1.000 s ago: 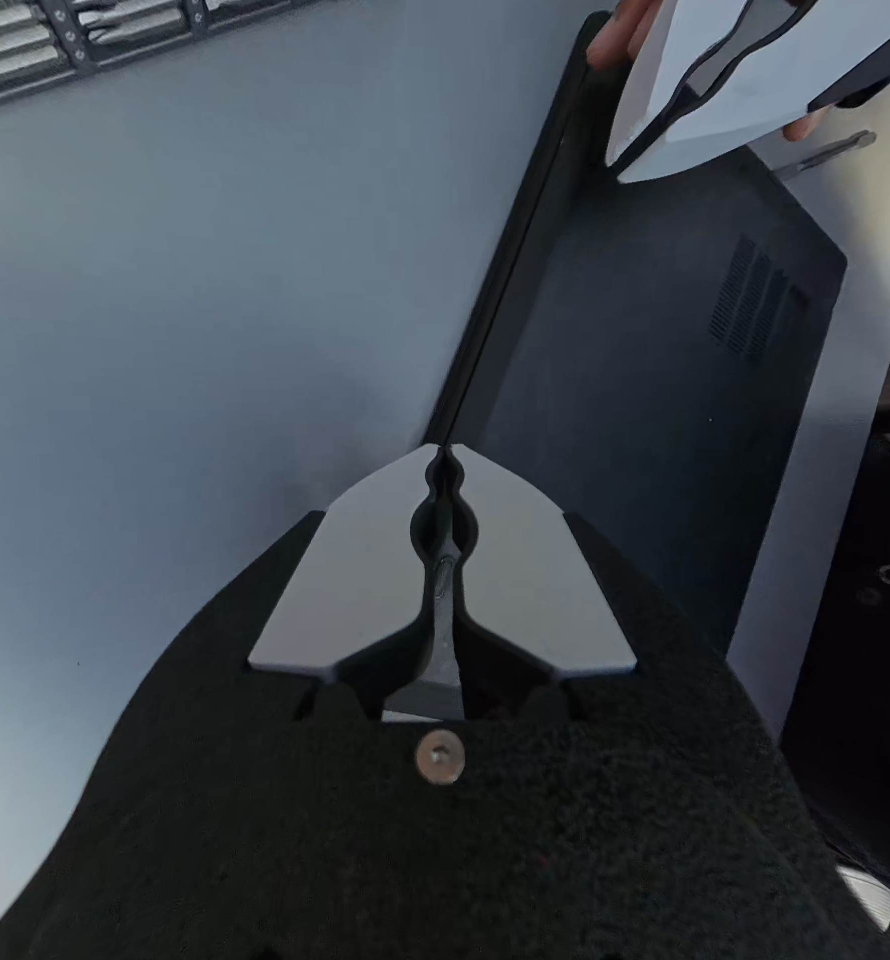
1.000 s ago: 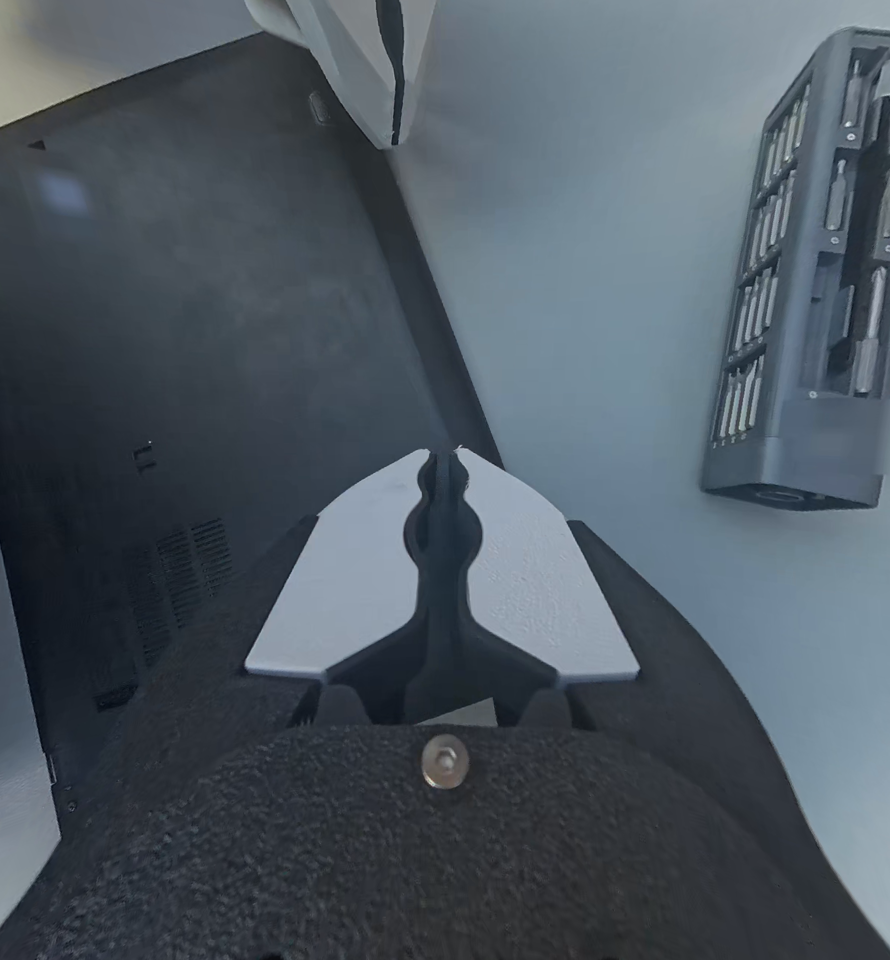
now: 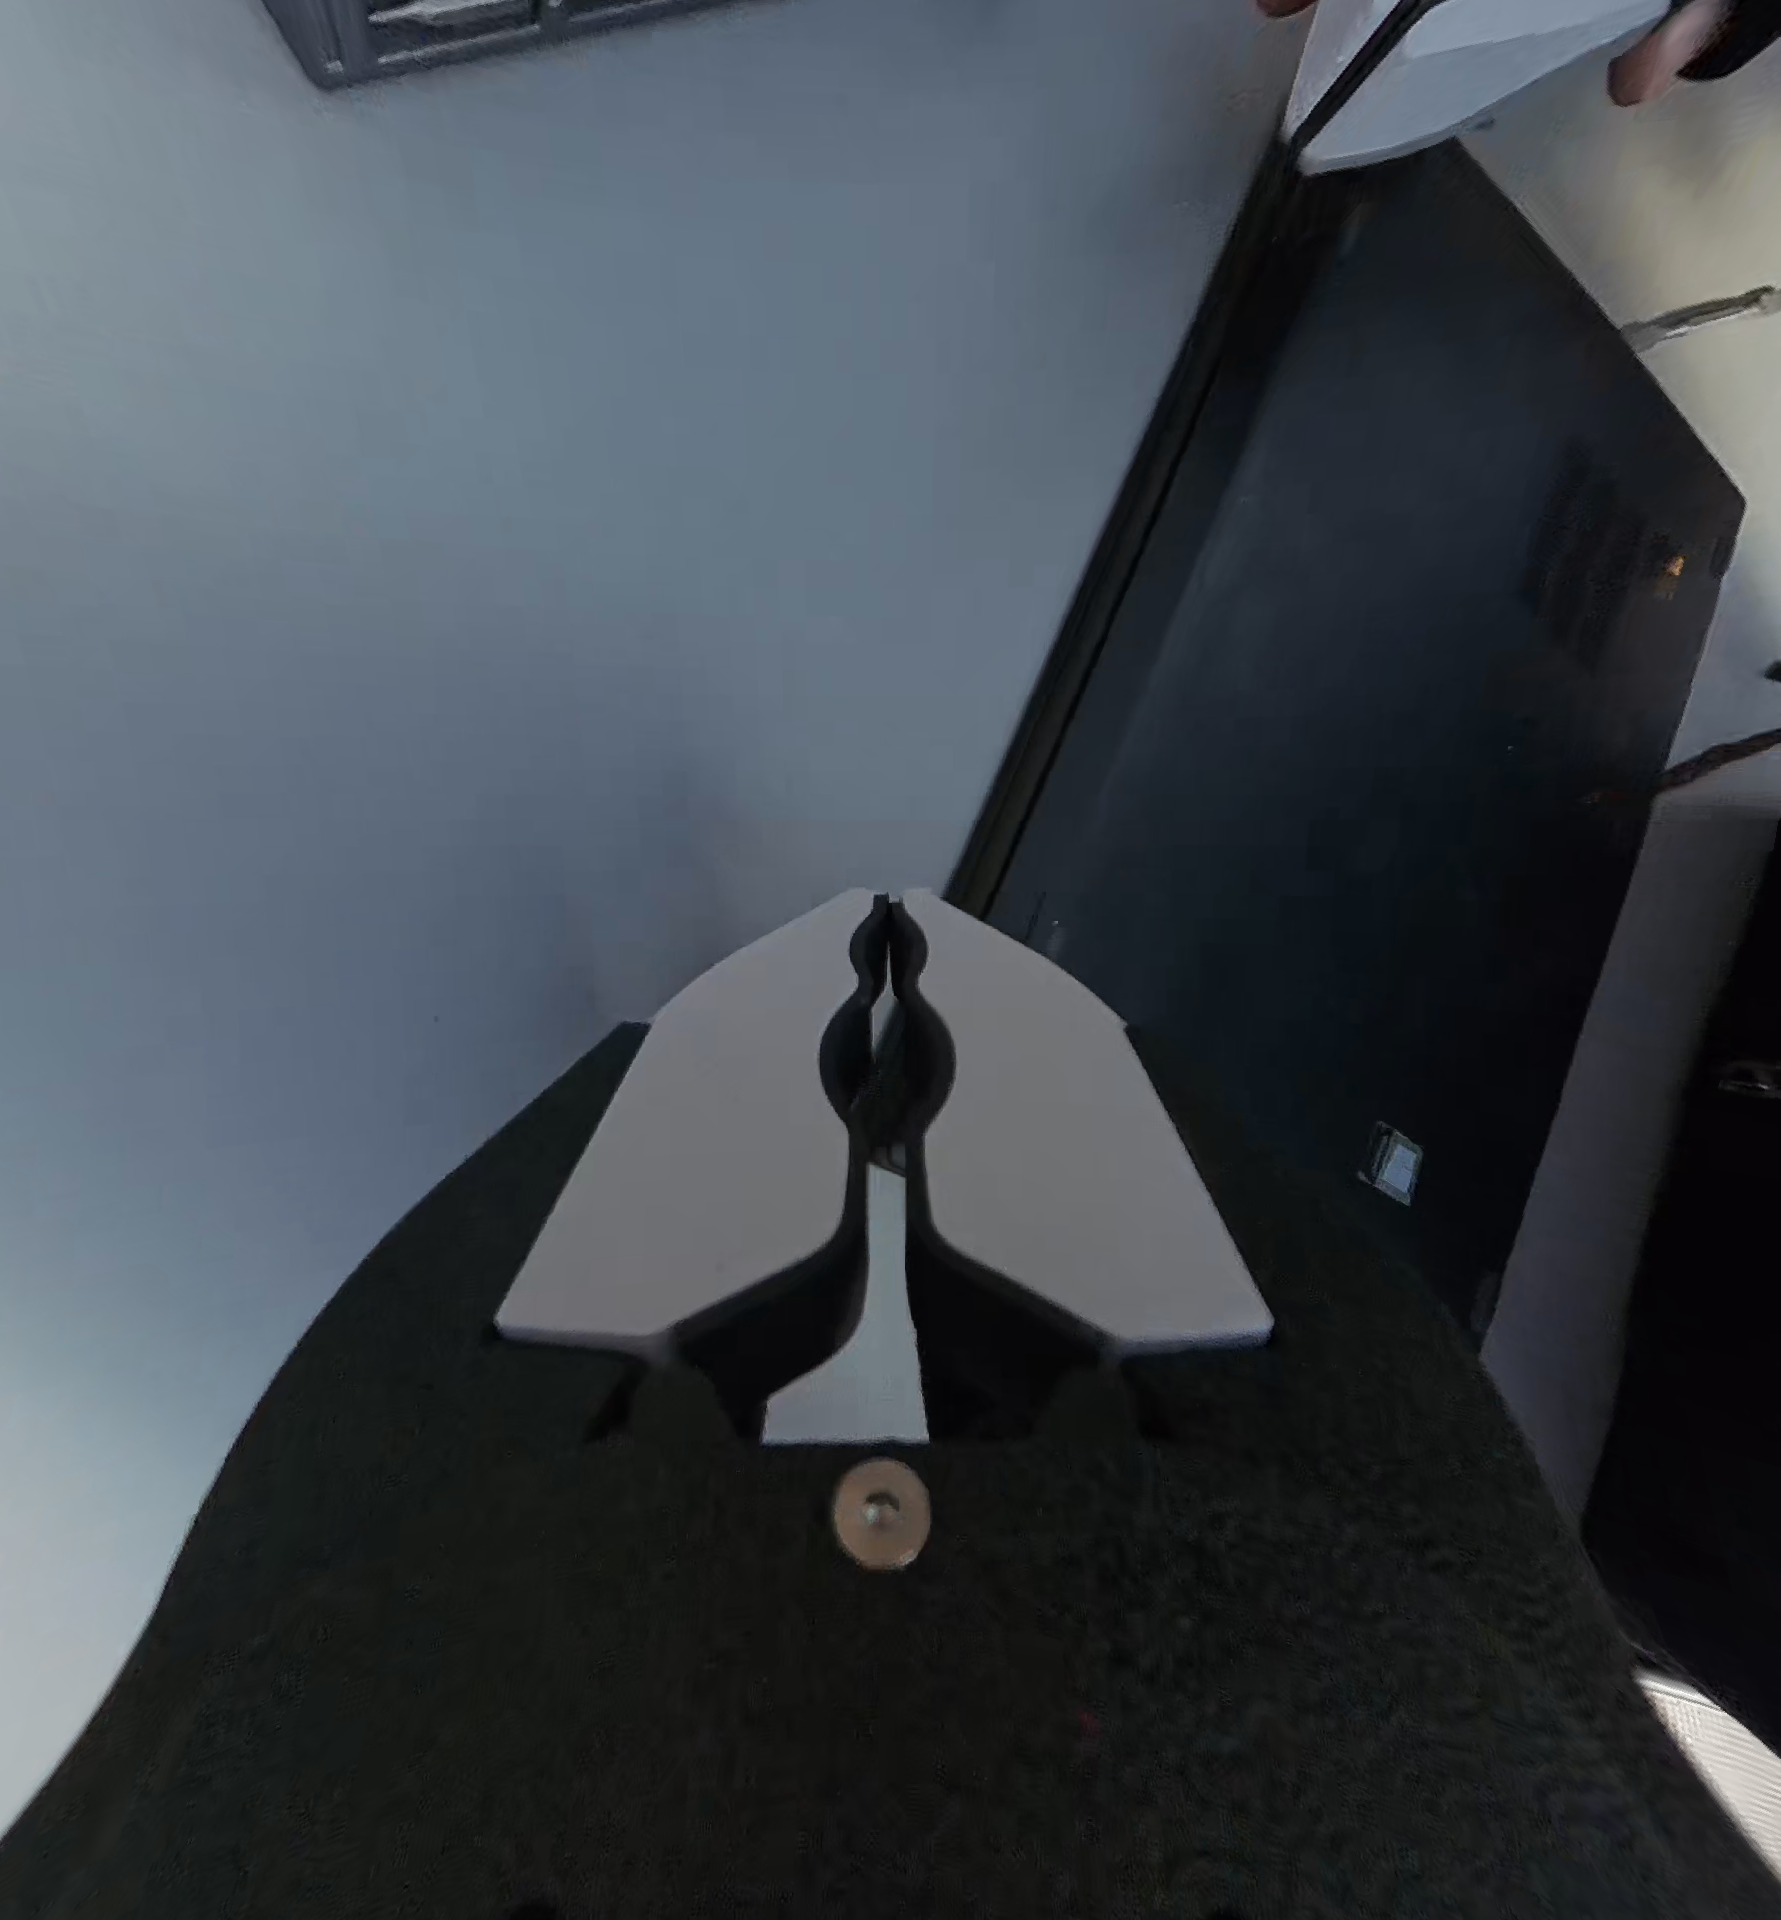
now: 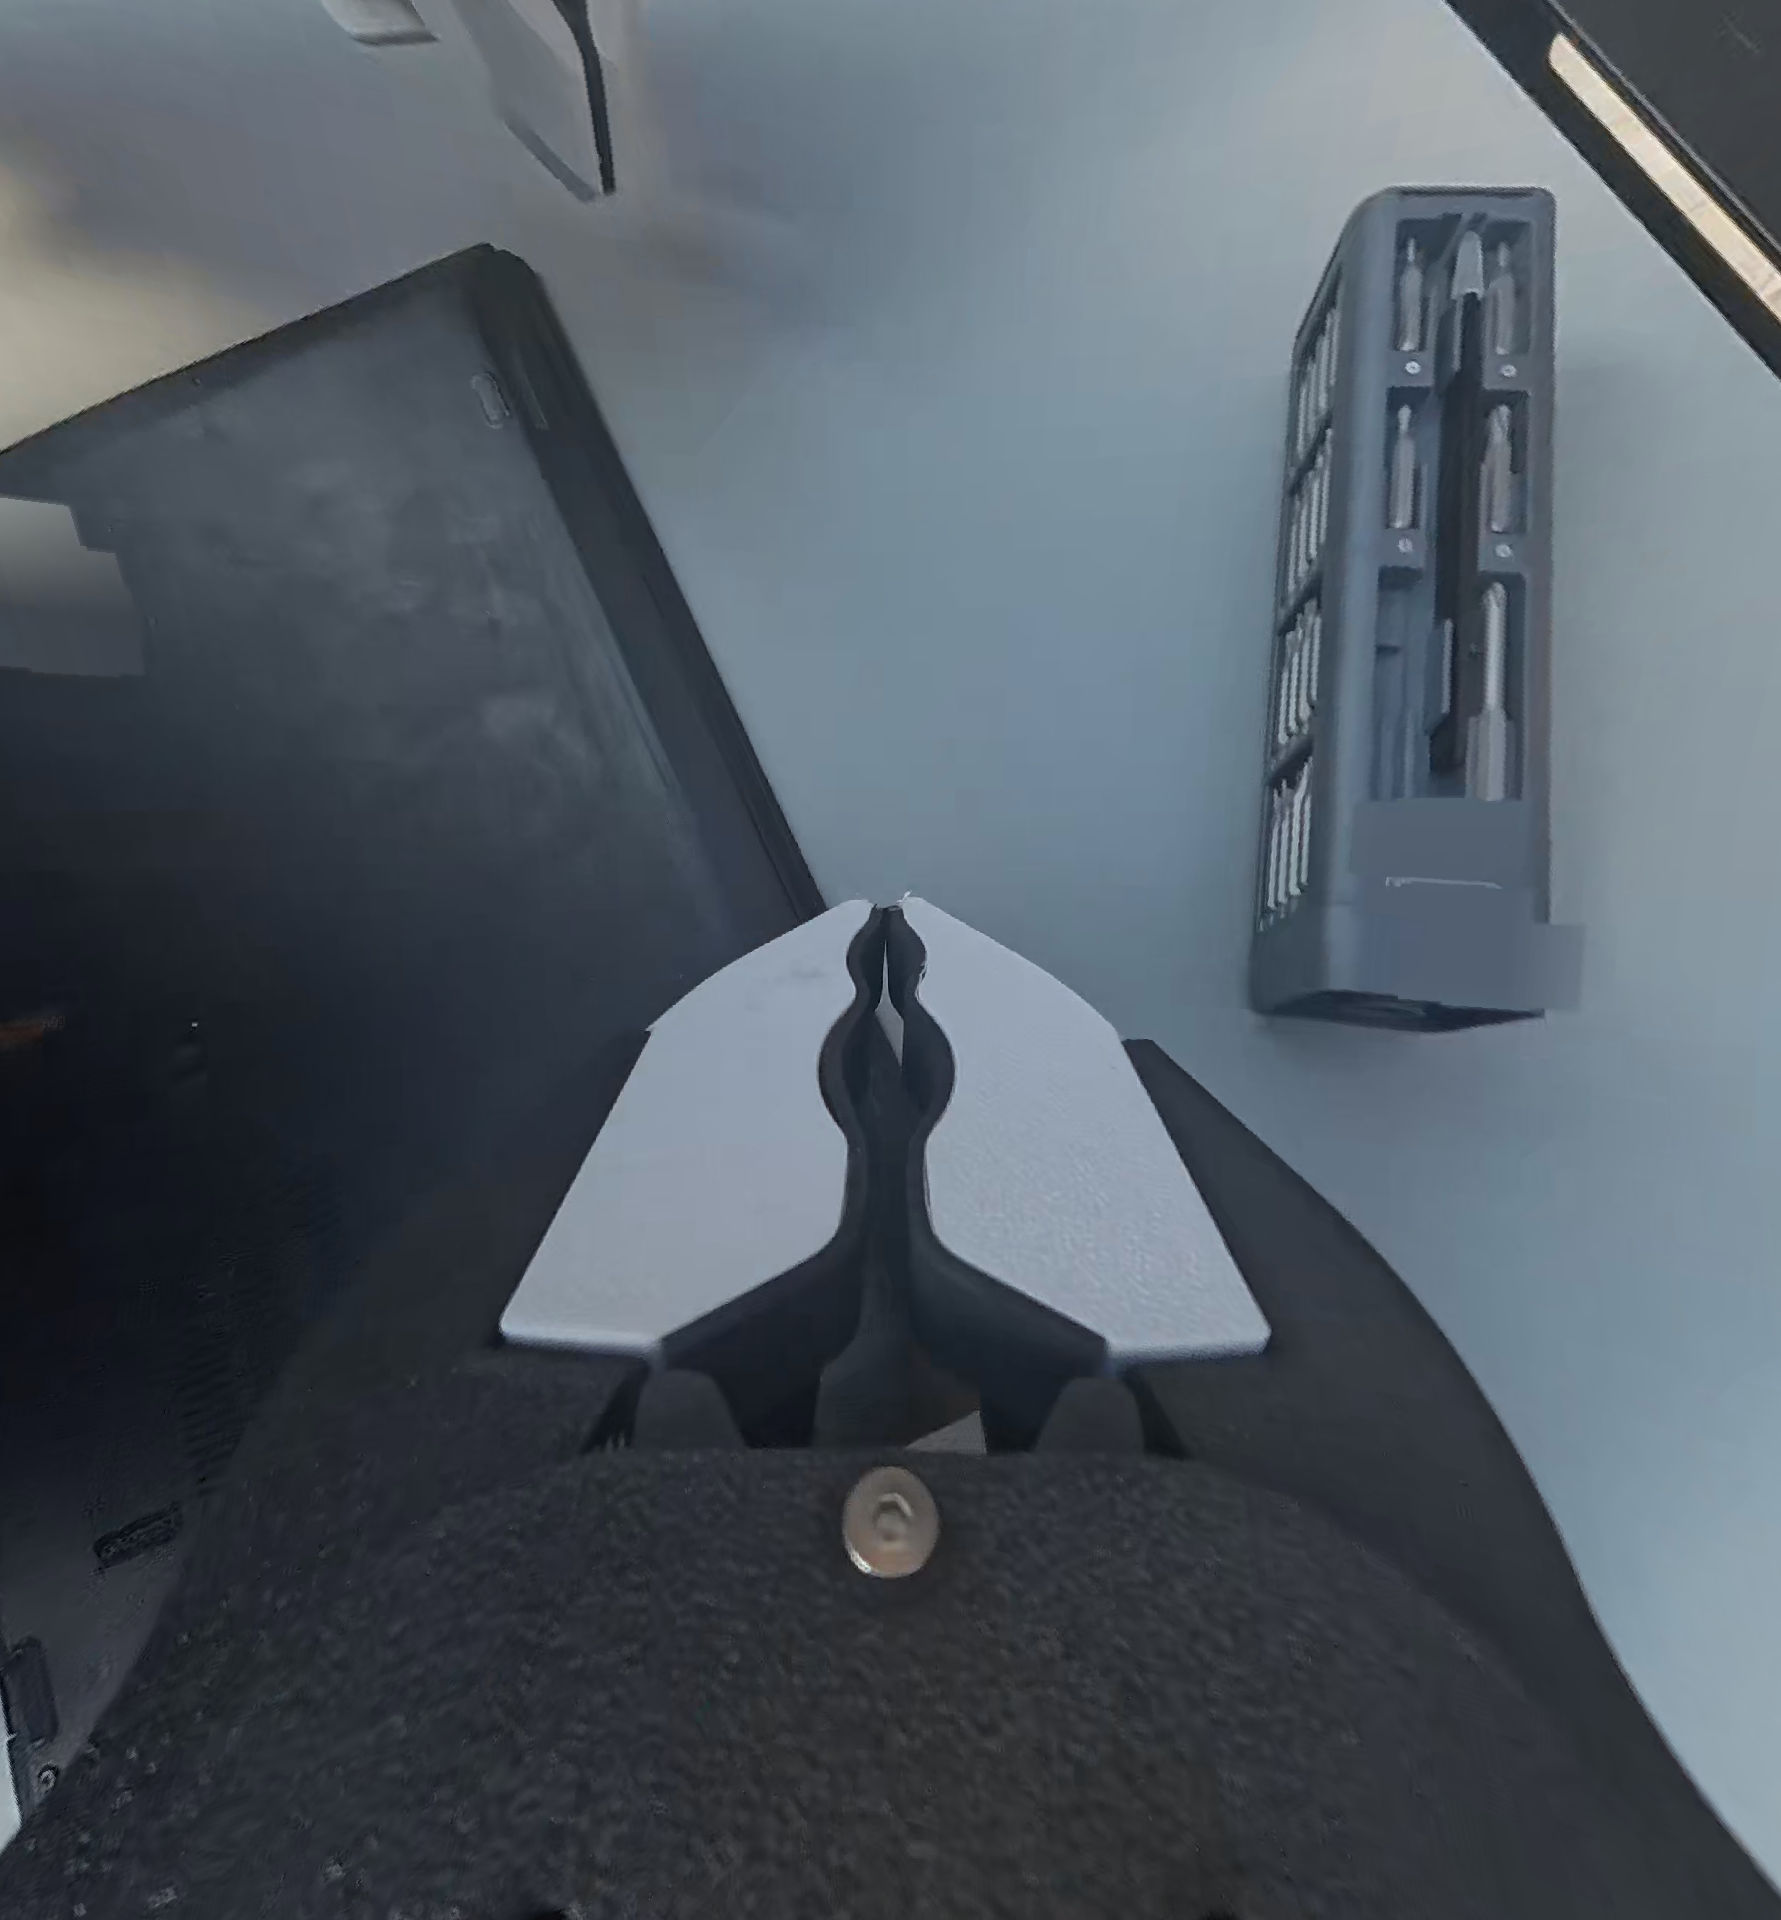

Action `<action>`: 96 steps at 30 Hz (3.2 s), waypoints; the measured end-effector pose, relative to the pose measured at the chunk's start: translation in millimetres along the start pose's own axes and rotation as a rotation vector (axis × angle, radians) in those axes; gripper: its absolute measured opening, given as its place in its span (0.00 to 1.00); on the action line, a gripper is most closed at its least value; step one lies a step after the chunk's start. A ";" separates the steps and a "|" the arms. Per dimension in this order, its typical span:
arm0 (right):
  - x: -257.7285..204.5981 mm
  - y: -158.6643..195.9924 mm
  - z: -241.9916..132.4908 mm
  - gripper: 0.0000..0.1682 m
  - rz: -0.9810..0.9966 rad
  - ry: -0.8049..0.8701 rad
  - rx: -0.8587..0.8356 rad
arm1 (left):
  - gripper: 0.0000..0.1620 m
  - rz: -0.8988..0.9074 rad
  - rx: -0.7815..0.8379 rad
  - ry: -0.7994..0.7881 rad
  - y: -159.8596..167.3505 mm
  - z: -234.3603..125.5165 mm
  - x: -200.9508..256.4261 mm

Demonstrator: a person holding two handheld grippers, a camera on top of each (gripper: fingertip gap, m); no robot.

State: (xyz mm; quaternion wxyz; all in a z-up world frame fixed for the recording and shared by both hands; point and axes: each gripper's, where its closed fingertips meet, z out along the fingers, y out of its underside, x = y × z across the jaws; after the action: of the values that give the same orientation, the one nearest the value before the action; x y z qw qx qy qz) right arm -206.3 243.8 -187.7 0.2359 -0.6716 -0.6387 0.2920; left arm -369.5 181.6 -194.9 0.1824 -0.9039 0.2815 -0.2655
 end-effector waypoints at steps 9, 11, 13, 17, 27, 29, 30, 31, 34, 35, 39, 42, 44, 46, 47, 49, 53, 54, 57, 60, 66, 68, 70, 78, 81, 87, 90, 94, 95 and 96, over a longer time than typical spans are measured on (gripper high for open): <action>1.4 40.5 -13.5 0.00 -0.018 0.096 -0.095 | 0.00 -0.014 -0.062 -0.104 43.5 5.4 9.8; -4.6 40.4 -7.7 0.00 -0.026 0.070 -0.101 | 0.00 -0.014 -0.074 -0.117 44.4 5.0 11.3; -10.4 36.1 0.0 0.00 -0.025 0.049 -0.094 | 0.00 -0.007 -0.080 -0.135 44.6 4.9 11.3; -14.2 24.5 14.9 0.00 -0.099 0.068 -0.126 | 0.00 0.010 -0.095 -0.161 42.8 6.9 11.7; 5.0 6.8 10.3 0.00 -0.136 0.188 -0.048 | 0.00 -0.007 -0.006 -0.175 39.4 1.5 7.9; 8.4 5.2 -10.4 0.00 0.015 0.176 0.033 | 0.00 -0.066 0.065 -0.198 40.8 -14.6 6.2; 4.9 9.6 -18.3 0.05 0.094 0.149 0.057 | 0.00 -0.097 0.084 -0.192 45.4 -20.0 10.2; -1.0 15.4 -25.5 0.08 0.162 0.125 0.082 | 0.00 -0.122 0.110 -0.179 50.6 -23.2 17.2; -28.1 36.9 -43.9 0.24 0.315 0.082 0.127 | 0.10 -0.234 0.186 -0.111 71.4 -24.1 47.8; -37.3 46.2 -49.5 0.28 0.335 0.094 0.123 | 0.16 -0.273 0.207 -0.084 79.6 -22.4 60.5; -79.6 80.1 -68.9 0.39 0.361 0.137 0.085 | 0.47 -0.392 0.261 -0.082 113.7 -13.6 102.0; -101.3 100.9 -84.6 0.41 0.380 0.198 0.058 | 0.49 -0.401 0.287 -0.129 131.0 -8.4 121.6; -110.2 111.8 -96.6 0.41 0.402 0.237 0.056 | 0.47 -0.421 0.315 -0.145 134.6 -7.6 127.8; -116.5 121.3 -111.7 0.40 0.413 0.276 0.068 | 0.43 -0.441 0.340 -0.158 134.7 -9.6 129.6; -118.2 127.8 -120.1 0.39 0.416 0.302 0.066 | 0.41 -0.442 0.351 -0.172 133.6 -12.2 129.3; -117.1 147.4 -138.1 0.32 0.377 0.390 0.031 | 0.33 -0.415 0.361 -0.205 130.9 -18.4 128.8; -126.6 195.0 -147.8 0.31 0.295 0.456 -0.104 | 0.26 -0.359 0.341 -0.253 120.0 -24.6 127.3; -126.8 204.4 -146.2 0.31 0.273 0.470 -0.132 | 0.26 -0.342 0.330 -0.250 115.3 -23.3 128.8; -117.7 215.7 -143.0 0.28 0.198 0.513 -0.162 | 0.26 -0.290 0.301 -0.237 98.8 -16.5 134.1; -105.1 207.9 -136.0 0.24 0.174 0.480 -0.138 | 0.27 -0.249 0.267 -0.238 84.1 -8.2 137.6; -103.3 199.1 -122.9 0.13 0.195 0.333 -0.118 | 0.26 -0.194 0.224 -0.262 66.9 -0.2 140.1; -101.9 200.8 -124.3 0.03 0.167 0.342 -0.114 | 0.25 -0.199 0.218 -0.265 63.4 2.3 137.1; -102.0 200.9 -124.4 0.02 0.130 0.341 -0.127 | 0.24 -0.197 0.209 -0.254 56.6 6.8 134.3; -81.8 167.0 -136.1 0.02 0.184 0.220 -0.008 | 0.23 0.077 0.088 -0.221 -19.8 37.6 122.4; -60.6 154.4 -135.2 0.02 0.131 0.209 -0.016 | 0.21 0.263 0.069 -0.153 -65.9 61.2 125.2; -42.4 157.2 -114.3 0.02 -0.021 0.144 -0.136 | 0.20 0.477 0.008 -0.019 -118.0 112.1 136.7; -44.1 155.9 -107.3 0.02 0.016 0.064 -0.138 | 0.19 0.513 -0.015 0.008 -126.8 126.9 136.6; -32.7 151.3 -107.3 0.02 0.034 0.056 -0.127 | 0.19 0.552 -0.042 -0.025 -129.0 133.6 130.4; -30.3 149.7 -107.4 0.02 0.040 0.053 -0.122 | 0.19 0.555 -0.043 -0.032 -128.3 133.8 129.4; -28.1 148.9 -106.9 0.02 0.042 0.053 -0.123 | 0.19 0.553 -0.044 -0.035 -127.1 133.6 128.6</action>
State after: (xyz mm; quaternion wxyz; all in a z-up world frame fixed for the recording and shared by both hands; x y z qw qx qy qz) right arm -25.3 211.0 -211.1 0.2048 -0.7057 -0.6346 0.2394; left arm -149.2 226.2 -191.4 0.2333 -0.8008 0.5200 -0.1839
